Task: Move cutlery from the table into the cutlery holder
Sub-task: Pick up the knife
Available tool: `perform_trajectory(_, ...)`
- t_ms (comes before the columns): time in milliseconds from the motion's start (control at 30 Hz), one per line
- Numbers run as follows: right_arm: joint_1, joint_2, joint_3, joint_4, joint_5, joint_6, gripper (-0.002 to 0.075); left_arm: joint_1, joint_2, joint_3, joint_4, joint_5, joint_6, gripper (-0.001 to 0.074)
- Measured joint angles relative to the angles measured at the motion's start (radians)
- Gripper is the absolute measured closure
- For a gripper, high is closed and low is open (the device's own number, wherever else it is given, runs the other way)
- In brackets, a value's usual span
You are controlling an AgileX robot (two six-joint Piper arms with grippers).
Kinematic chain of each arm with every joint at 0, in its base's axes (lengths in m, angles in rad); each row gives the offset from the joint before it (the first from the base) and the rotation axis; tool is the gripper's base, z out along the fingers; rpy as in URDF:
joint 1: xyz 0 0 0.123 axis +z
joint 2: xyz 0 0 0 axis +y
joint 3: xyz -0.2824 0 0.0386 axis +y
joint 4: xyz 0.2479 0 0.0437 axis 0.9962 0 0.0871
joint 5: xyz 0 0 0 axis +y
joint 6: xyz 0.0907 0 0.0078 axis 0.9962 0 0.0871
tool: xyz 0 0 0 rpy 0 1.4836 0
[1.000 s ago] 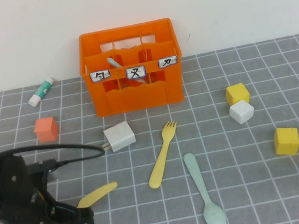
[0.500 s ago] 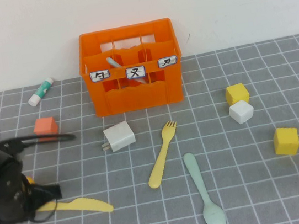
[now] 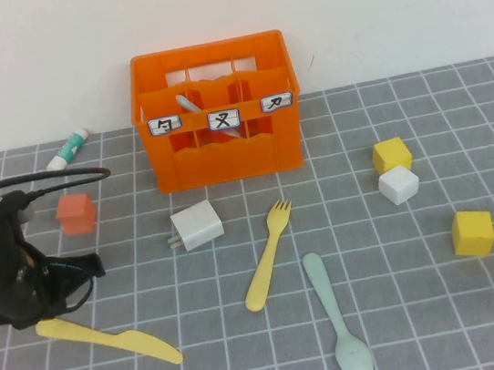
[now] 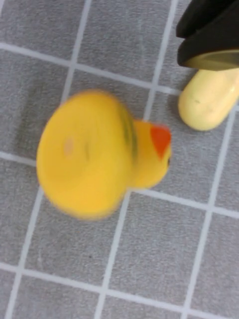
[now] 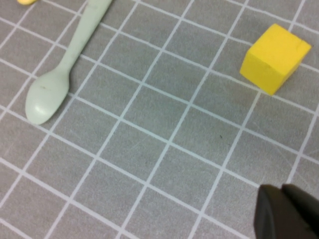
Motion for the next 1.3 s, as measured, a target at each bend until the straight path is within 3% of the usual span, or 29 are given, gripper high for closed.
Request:
perform_trajectory(400,0.000,0.000,0.000,0.006,0.004,-0.016,0.0729,0.000,0.000,-0.015,0.004,0.166,0.101,0.0717)
perform_trajectory(867,0.000,0.000,0.000,0.017,0.002,-0.017,0.0729,0.000,0.077,-0.035,-0.111,0.070,0.213,0.0717)
perform_trajectory(1300,0.000,0.000,0.000,0.017,0.002,-0.019,0.0729,0.002,0.135,-0.107,-0.330,-0.096,0.372,0.0717)
